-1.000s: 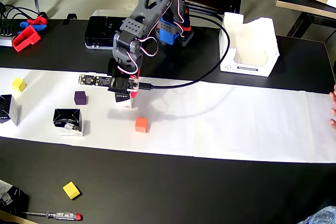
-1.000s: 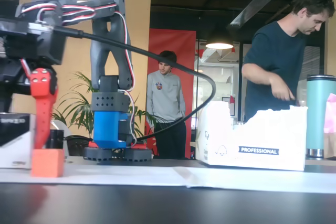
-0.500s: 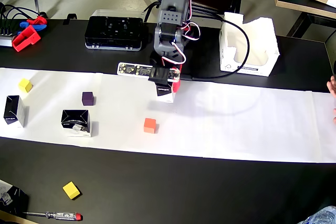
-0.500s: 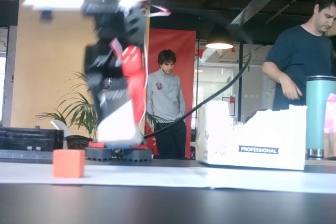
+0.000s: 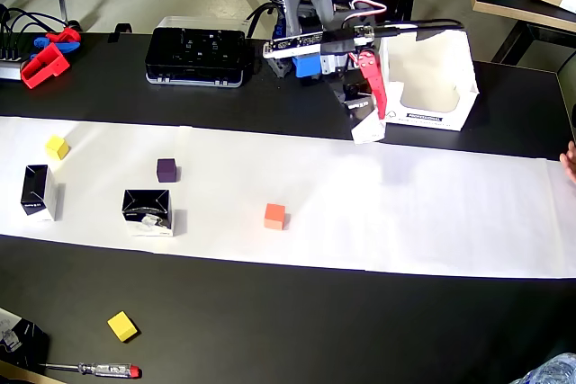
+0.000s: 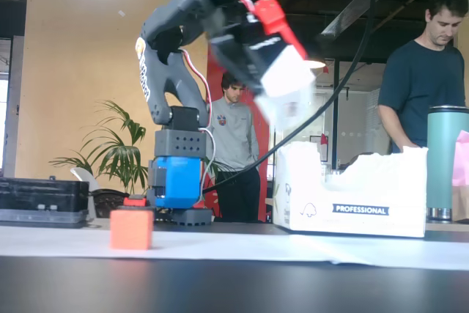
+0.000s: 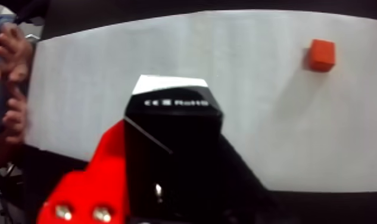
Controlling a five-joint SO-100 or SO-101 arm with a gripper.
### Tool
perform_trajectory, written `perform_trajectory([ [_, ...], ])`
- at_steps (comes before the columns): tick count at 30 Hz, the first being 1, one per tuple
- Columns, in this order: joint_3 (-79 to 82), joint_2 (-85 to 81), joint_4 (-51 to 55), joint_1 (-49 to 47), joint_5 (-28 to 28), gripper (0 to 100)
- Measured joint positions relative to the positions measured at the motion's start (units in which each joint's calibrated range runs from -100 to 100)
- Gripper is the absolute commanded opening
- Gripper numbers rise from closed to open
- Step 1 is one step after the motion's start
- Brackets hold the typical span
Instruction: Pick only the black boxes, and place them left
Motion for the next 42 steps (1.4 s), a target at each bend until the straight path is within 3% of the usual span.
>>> perform_trajectory([
  [6,-4.41,-0.25,1.52,-13.11,-6.20,13],
  [18,-18.36,0.74,24.83,-36.83,-15.53,13],
  [26,-36.19,17.15,37.75,-51.41,-22.03,13],
  [35,-40.60,32.16,38.94,-57.68,-23.20,14],
  [40,-42.98,39.29,38.94,-57.68,-23.20,32],
  [42,-45.01,41.02,38.94,-57.68,-23.10,35],
])
